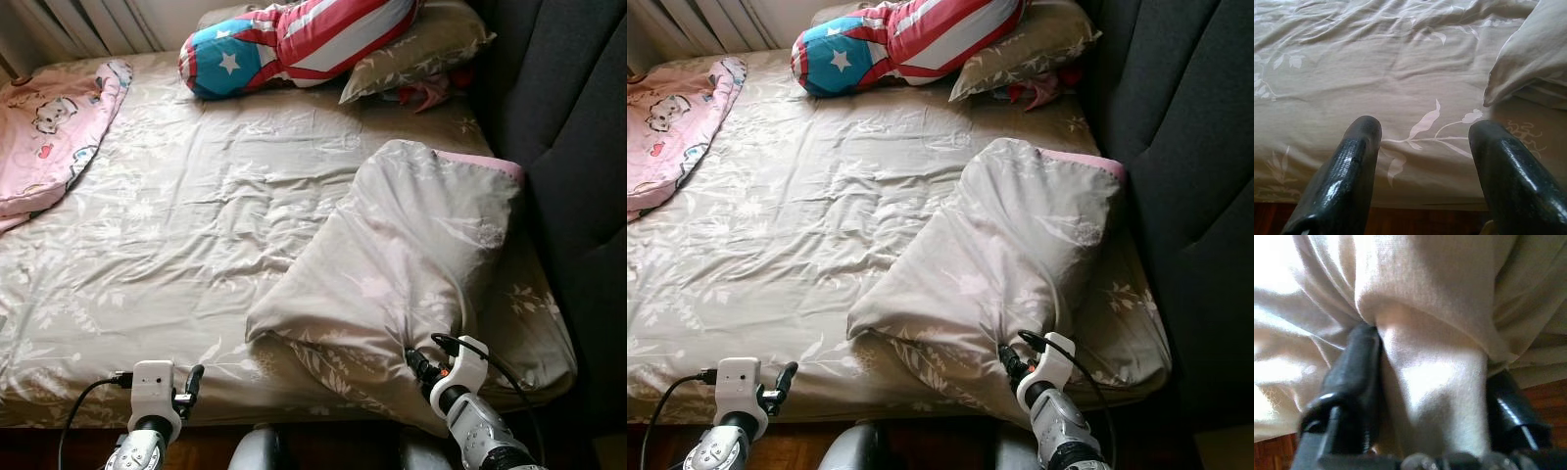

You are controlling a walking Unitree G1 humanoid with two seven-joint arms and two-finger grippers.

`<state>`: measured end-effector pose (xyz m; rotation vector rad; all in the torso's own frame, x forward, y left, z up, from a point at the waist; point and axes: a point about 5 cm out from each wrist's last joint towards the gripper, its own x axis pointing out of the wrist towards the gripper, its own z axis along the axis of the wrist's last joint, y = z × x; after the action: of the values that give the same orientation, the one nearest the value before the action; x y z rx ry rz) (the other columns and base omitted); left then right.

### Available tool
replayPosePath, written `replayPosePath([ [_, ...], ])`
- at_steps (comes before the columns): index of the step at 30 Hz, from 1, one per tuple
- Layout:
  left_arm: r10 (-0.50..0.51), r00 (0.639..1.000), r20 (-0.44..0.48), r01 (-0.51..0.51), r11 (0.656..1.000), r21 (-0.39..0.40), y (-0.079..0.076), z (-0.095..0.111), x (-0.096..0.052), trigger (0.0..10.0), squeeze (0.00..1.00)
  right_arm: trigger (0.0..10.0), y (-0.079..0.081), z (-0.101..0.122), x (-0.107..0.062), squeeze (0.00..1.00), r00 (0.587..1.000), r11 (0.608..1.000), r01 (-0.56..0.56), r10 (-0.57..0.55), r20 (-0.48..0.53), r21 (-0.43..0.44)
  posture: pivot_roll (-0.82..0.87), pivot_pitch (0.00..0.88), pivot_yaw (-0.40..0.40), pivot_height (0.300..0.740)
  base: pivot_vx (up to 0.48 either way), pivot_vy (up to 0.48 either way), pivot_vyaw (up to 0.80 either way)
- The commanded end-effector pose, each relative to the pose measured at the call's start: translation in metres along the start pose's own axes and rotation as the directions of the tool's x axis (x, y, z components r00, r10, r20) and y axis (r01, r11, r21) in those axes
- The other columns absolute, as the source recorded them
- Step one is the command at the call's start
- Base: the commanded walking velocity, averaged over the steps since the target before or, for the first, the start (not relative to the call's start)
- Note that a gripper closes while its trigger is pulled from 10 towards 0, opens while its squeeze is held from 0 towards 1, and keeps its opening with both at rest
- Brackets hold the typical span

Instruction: Clean up the room

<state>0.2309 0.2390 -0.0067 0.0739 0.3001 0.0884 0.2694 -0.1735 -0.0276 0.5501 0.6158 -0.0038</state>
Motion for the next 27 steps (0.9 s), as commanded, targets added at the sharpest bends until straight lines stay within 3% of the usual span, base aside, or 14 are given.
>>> replayPosePath([
  [1,0.012,0.999,-0.036,-0.013,1.0,-0.008,0.0025,-0.0074,-0.0046,10.0,0.0,0.0,0.0068,-0.0234,-0.0008,0.0,0.996,1.0,-0.011,0.011,-0.092,-0.004,0.03,0.197,0.115,0.657,0.0,0.0,0.0],
  [27,0.026,0.999,-0.037,-0.027,0.999,-0.022,-0.002,-0.0076,-0.0043,10.0,0.0,0.0,0.0048,-0.0221,-0.0011,0.0,0.997,1.0,0.008,-0.007,-0.075,0.007,0.03,0.202,0.1,0.657,0.0,0.0,0.0],
])
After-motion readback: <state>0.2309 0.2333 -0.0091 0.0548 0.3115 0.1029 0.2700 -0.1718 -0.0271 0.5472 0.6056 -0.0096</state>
